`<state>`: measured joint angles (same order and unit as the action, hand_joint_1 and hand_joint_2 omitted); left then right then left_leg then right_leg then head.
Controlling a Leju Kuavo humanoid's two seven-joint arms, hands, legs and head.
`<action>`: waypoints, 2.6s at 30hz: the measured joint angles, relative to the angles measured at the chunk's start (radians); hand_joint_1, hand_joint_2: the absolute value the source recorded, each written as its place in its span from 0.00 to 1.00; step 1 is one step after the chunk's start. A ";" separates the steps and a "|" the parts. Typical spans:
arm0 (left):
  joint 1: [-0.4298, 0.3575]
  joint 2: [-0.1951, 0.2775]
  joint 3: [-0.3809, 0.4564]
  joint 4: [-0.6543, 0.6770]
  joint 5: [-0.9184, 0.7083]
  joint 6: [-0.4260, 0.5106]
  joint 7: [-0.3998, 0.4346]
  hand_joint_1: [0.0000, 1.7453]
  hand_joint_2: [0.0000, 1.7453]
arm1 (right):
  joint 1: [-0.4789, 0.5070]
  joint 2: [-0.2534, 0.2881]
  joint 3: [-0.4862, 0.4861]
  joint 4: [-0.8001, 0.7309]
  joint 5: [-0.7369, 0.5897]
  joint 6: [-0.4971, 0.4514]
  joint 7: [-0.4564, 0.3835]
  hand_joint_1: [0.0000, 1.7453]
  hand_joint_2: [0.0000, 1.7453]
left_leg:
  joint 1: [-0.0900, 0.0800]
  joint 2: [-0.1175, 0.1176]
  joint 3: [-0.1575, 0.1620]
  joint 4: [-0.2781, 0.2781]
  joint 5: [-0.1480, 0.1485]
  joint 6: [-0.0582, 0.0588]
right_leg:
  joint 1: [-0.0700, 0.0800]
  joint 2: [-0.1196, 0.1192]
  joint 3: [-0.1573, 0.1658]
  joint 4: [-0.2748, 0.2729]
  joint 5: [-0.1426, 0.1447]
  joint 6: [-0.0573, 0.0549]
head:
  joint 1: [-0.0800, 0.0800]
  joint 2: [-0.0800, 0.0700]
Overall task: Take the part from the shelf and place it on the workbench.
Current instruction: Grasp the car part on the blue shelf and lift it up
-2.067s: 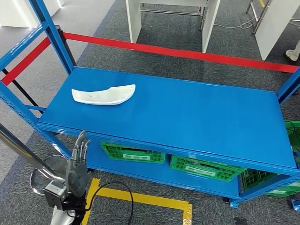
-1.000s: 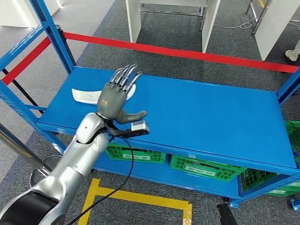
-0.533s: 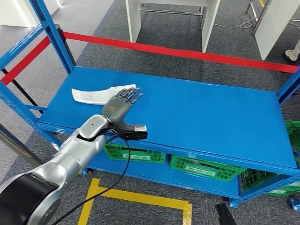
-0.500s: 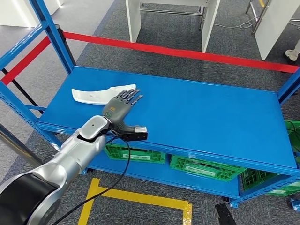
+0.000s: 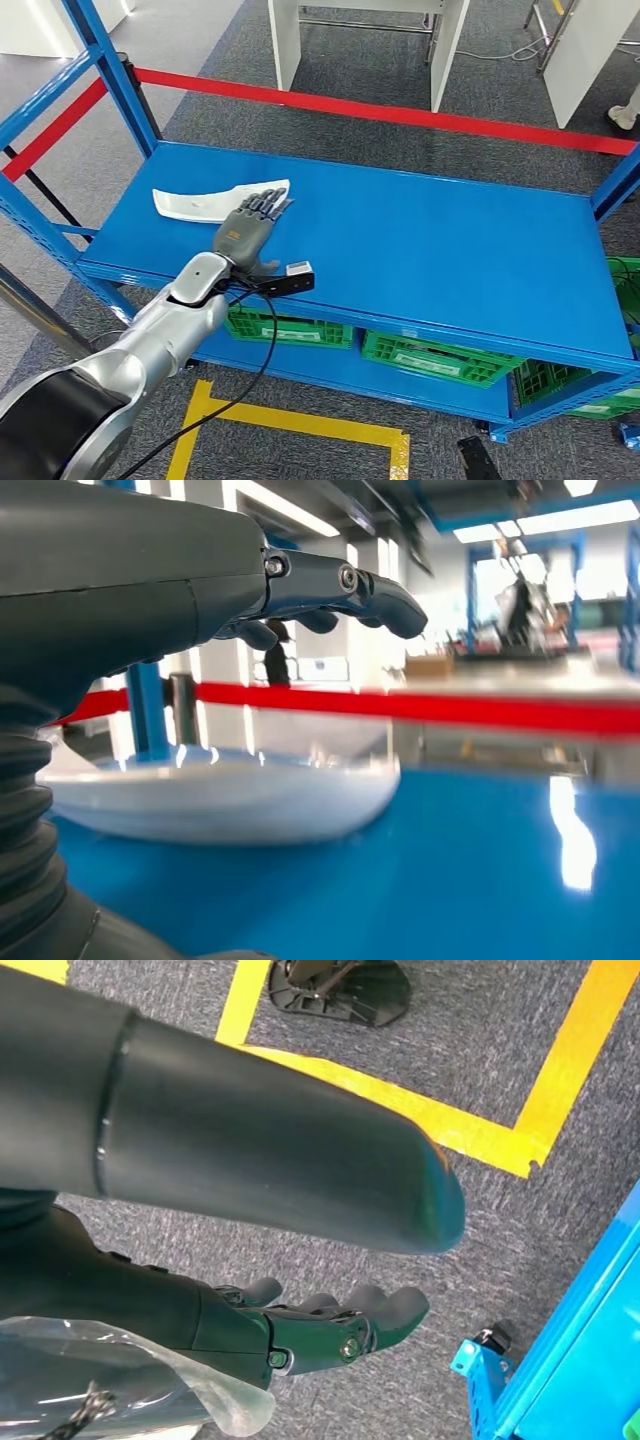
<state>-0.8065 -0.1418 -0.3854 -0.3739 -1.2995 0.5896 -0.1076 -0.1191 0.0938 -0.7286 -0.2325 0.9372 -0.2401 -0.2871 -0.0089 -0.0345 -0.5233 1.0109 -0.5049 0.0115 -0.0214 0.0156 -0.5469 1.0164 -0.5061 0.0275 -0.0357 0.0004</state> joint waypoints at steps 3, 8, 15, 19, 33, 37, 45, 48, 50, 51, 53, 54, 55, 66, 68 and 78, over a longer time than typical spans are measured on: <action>-0.001 -0.006 0.018 0.001 0.020 0.037 0.000 0.00 1.00 | 0.002 0.005 0.000 0.003 0.003 -0.001 0.000 0.00 0.00 | 0.000 0.000 0.000 0.000 0.000 0.000 | 0.000 0.000 0.000 0.000 0.000 0.000 | 0.000 0.000; -0.001 -0.009 0.040 0.000 0.048 0.069 -0.004 0.00 1.00 | 0.003 0.008 0.000 0.005 0.010 -0.001 0.001 0.00 0.25 | 0.000 0.000 0.000 0.000 0.000 0.000 | 0.000 0.000 0.000 0.000 0.000 0.000 | 0.000 0.000; 0.016 -0.013 0.155 -0.056 0.019 0.107 -0.026 0.00 1.00 | 0.007 0.017 0.000 0.007 0.029 0.000 0.009 0.00 1.00 | 0.000 0.000 0.000 0.000 0.000 0.000 | 0.000 0.000 0.000 0.000 0.000 0.000 | 0.000 0.000; 0.016 -0.015 0.202 -0.054 -0.033 0.107 -0.009 0.00 1.00 | 0.006 0.020 0.000 0.007 0.034 0.000 0.009 0.00 1.00 | 0.000 0.000 0.000 0.000 0.000 0.000 | 0.000 0.000 0.000 0.000 0.000 0.000 | 0.000 0.000; 0.004 -0.017 0.223 0.012 -0.118 -0.004 0.118 0.00 1.00 | -0.003 0.020 0.000 0.007 0.039 0.009 0.011 0.00 1.00 | 0.000 0.000 0.000 0.000 0.000 0.000 | 0.000 0.000 0.000 0.000 0.000 0.000 | 0.000 0.000; 0.001 -0.018 0.219 0.029 -0.134 -0.060 0.151 0.00 1.00 | -0.004 0.020 0.000 0.007 0.042 0.016 0.016 0.00 1.00 | 0.000 0.000 0.000 0.000 0.000 0.000 | 0.000 0.000 0.000 0.000 0.000 0.000 | 0.000 0.000; 0.002 -0.023 0.216 0.045 -0.132 -0.069 0.198 0.29 1.00 | -0.004 0.024 0.000 0.007 0.051 0.021 0.019 0.00 1.00 | 0.000 0.000 0.000 0.000 0.000 0.000 | 0.000 0.000 0.000 0.000 0.000 0.000 | 0.000 0.000; 0.001 -0.023 0.216 0.050 -0.122 -0.060 0.211 1.00 1.00 | -0.004 0.028 0.000 0.007 0.053 0.022 0.019 0.00 1.00 | 0.000 0.000 0.000 0.000 0.000 0.000 | 0.000 0.000 0.000 0.000 0.000 0.000 | 0.000 0.000; 0.000 -0.024 0.217 0.052 -0.113 -0.064 0.204 1.00 1.00 | -0.004 0.030 0.000 0.007 0.055 0.022 0.019 0.00 1.00 | 0.000 0.000 0.000 0.000 0.000 0.000 | 0.000 0.000 0.000 0.000 0.000 0.000 | 0.000 0.000; -0.001 -0.025 0.217 0.053 -0.109 -0.069 0.198 1.00 1.00 | -0.003 0.031 0.001 0.007 0.057 0.022 0.020 0.00 1.00 | 0.000 0.000 0.000 0.000 0.000 0.000 | 0.000 0.000 0.000 0.000 0.000 0.000 | 0.000 0.000; -0.001 -0.026 0.218 0.055 -0.100 -0.073 0.187 1.00 1.00 | -0.002 0.032 0.001 0.007 0.060 0.023 0.021 0.00 1.00 | 0.000 0.000 0.000 0.000 0.000 0.000 | 0.000 0.000 0.000 0.000 0.000 0.000 | 0.000 0.000; -0.001 -0.027 0.219 0.056 -0.096 -0.071 0.183 1.00 1.00 | -0.001 0.033 0.001 0.007 0.061 0.024 0.021 0.00 1.00 | 0.000 0.000 0.000 0.000 0.000 0.000 | 0.000 0.000 0.000 0.000 0.000 0.000 | 0.000 0.000; -0.001 -0.028 0.220 0.056 -0.093 -0.069 0.179 1.00 1.00 | -0.001 0.033 0.001 0.008 0.062 0.024 0.021 0.00 1.00 | 0.000 0.000 0.000 0.000 0.000 0.000 | 0.000 0.000 0.000 0.000 0.000 0.000 | 0.000 0.000; 0.005 -0.028 0.226 0.063 -0.089 -0.039 0.170 1.00 1.00 | 0.001 0.033 0.001 0.009 0.065 0.023 0.014 0.00 1.00 | 0.000 0.000 0.000 0.000 0.000 0.000 | 0.000 0.000 0.000 0.000 0.000 0.000 | 0.000 0.000; 0.005 -0.028 0.226 0.063 -0.089 -0.039 0.170 1.00 1.00 | 0.001 0.033 0.001 0.009 0.065 0.023 0.014 0.00 1.00 | 0.000 0.000 0.000 0.000 0.000 0.000 | 0.000 0.000 0.000 0.000 0.000 0.000 | 0.000 0.000; 0.020 -0.025 0.234 0.066 -0.086 -0.012 0.150 1.00 1.00 | -0.001 0.033 0.000 0.009 0.065 0.021 -0.001 0.00 1.00 | 0.000 0.000 -0.001 0.000 0.000 0.000 | 0.000 0.000 0.000 0.000 0.000 0.000 | 0.000 0.000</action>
<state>-0.7867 -0.1665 -0.1518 -0.3074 -1.3859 0.5772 0.0425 -0.1198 0.1270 -0.7281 -0.2235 1.0018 -0.2193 -0.2883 -0.0089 -0.0345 -0.5238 1.0111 -0.5049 0.0115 -0.0214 0.0155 -0.5469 1.0164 -0.5061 0.0275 -0.0355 0.0004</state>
